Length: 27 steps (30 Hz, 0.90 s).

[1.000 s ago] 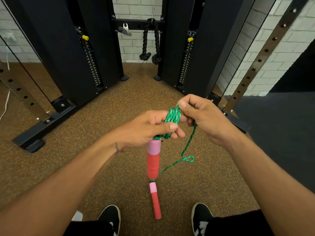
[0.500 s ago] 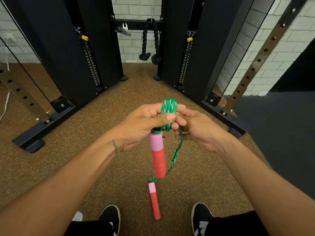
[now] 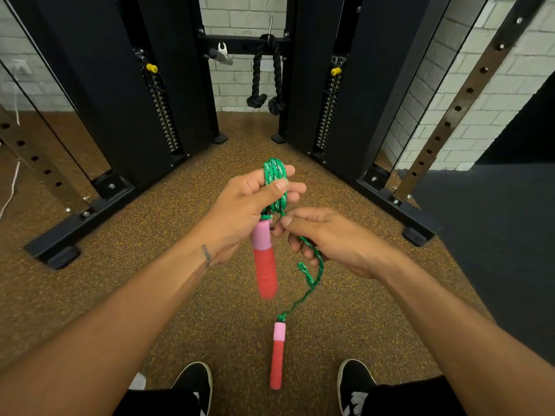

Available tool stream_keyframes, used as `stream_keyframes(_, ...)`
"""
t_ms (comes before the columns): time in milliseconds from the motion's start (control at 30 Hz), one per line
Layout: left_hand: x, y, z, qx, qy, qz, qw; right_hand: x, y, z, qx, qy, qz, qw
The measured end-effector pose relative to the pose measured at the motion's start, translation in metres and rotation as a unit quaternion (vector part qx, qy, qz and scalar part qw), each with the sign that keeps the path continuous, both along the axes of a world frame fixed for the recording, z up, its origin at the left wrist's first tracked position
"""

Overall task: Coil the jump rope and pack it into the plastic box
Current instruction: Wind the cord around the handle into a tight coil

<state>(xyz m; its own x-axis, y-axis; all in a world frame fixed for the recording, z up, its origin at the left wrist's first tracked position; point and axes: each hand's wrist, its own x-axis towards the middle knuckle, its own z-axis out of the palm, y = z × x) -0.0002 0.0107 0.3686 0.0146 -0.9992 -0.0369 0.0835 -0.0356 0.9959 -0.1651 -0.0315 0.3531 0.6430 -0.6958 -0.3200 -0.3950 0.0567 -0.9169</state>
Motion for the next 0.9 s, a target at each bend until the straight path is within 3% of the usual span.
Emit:
stream_keyframes(200,0.005,-0.004,-0.002,0.001,-0.038,0.025,0.999,-0.003,0.002,0.003,-0.012,-0.010,0.041,0.999)
stream_keyframes(567,0.006,-0.008,-0.007,0.034,0.009,0.045,0.998,-0.003,0.006,0.007,-0.091,0.061,0.093,0.990)
stream_keyframes(700,0.005,-0.007,-0.013,0.008,-0.110,0.006,0.994,-0.006,0.004,0.011,-0.090,0.056,0.090,0.990)
stream_keyframes(800,0.003,-0.003,-0.016,0.001,-0.287,-0.039,0.957,-0.010,0.002,0.014,-0.125,0.050,0.078,0.988)
stream_keyframes(900,0.002,-0.002,-0.016,0.009,-0.350,-0.070,0.934,-0.016,-0.002,0.017,-0.133,0.002,0.033,0.991)
